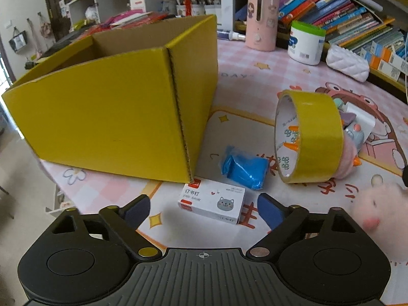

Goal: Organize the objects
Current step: 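Close the right tool on the pink pig while the left tool nears the stapler box, then close the left tool on the white stapler box while the right tool holds the pink pig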

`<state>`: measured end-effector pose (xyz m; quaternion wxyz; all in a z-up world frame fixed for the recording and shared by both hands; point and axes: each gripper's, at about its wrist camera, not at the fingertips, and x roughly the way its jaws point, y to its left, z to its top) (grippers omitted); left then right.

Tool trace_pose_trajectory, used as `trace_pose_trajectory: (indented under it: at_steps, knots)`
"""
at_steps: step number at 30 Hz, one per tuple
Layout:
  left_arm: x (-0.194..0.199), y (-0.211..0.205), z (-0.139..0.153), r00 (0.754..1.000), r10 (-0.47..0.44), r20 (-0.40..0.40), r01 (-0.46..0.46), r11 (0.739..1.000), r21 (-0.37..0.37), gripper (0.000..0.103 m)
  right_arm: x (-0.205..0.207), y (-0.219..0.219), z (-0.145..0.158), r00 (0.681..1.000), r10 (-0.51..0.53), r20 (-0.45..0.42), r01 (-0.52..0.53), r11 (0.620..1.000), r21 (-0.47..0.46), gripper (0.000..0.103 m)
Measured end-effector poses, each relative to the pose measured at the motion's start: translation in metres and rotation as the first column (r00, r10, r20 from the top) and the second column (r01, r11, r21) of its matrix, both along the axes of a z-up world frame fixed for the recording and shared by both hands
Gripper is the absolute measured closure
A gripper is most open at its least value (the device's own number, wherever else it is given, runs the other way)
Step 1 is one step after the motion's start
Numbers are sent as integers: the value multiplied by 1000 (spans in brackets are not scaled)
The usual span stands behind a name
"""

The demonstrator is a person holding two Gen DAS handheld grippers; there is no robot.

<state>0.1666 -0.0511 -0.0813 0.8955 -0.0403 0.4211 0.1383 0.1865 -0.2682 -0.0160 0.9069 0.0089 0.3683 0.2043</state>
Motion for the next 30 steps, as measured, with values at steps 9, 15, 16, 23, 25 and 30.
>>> trace_pose_trajectory:
  at_steps: [9, 15, 16, 23, 25, 30]
  knots:
    - [4, -3, -6, 999, -48, 3, 48, 999, -24, 34, -8, 4, -13, 999, 0, -47, -4, 996, -86, 21]
    - [-4, -17, -2, 996, -86, -4, 86, 996, -22, 58, -9, -2, -20, 996, -29, -87, 21, 995, -96, 16]
    - [-5, -19, -1, 995, -98, -6, 98, 995, -27, 61, -9, -4, -21, 995, -38, -93, 29, 995, -95, 15]
    - [-3, -17, 0, 999, -4, -35, 3, 1000, -26, 27, -7, -10, -22, 993, -54, -104, 45, 995, -86, 14]
    - [-2, -12, 0, 998, 55, -9, -55, 997, -58, 25, -7, -10, -21, 994, -37, -99, 28, 996, -89, 14]
    - [12, -15, -2, 990, 142, 13, -140, 986, -95, 25, -5, -10, -23, 995, 2, -99, -12, 995, -102, 14]
